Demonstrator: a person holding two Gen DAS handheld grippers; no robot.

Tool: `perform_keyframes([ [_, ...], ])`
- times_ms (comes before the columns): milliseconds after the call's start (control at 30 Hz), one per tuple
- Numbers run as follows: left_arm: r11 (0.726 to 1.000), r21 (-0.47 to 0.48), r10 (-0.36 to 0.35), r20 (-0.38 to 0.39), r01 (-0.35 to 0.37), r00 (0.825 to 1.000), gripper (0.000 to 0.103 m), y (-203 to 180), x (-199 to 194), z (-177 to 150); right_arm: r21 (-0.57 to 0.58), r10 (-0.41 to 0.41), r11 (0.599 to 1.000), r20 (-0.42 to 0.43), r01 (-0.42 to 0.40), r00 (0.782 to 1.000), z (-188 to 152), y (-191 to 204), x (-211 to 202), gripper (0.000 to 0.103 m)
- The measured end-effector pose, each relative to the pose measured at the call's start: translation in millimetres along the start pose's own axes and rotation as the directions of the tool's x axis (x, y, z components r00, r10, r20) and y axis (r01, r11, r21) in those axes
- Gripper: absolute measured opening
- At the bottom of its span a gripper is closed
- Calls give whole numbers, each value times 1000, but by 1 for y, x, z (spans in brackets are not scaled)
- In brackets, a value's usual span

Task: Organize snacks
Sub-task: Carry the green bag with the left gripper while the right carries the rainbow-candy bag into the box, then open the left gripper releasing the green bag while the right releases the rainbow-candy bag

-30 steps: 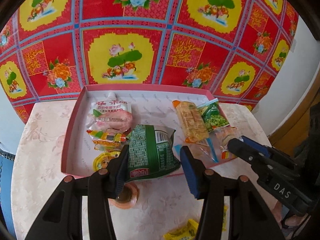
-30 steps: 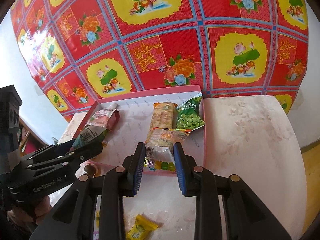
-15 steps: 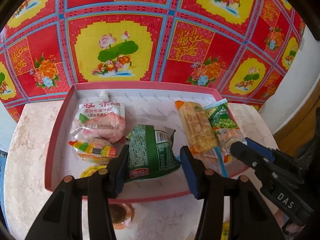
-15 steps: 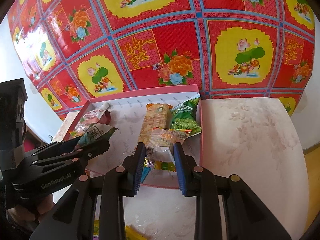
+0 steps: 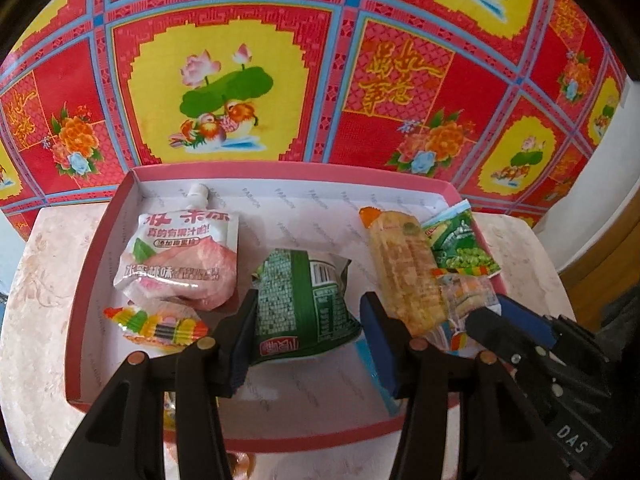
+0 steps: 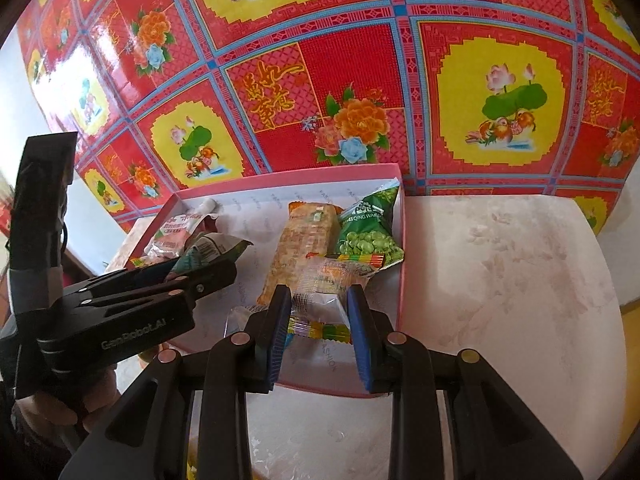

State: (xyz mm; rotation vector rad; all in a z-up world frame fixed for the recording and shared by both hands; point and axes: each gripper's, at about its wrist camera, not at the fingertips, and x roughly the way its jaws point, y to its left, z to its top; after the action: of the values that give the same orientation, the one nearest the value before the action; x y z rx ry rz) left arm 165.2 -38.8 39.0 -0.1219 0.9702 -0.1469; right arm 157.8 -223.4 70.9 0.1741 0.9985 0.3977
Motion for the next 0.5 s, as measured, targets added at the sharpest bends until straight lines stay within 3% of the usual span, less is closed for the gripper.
perform_keyframes([
  [500,999,-33,16,-51,-18,999,54,-7,26,5,-54,58,997,-11,-58,998,-1,-2,6,33],
])
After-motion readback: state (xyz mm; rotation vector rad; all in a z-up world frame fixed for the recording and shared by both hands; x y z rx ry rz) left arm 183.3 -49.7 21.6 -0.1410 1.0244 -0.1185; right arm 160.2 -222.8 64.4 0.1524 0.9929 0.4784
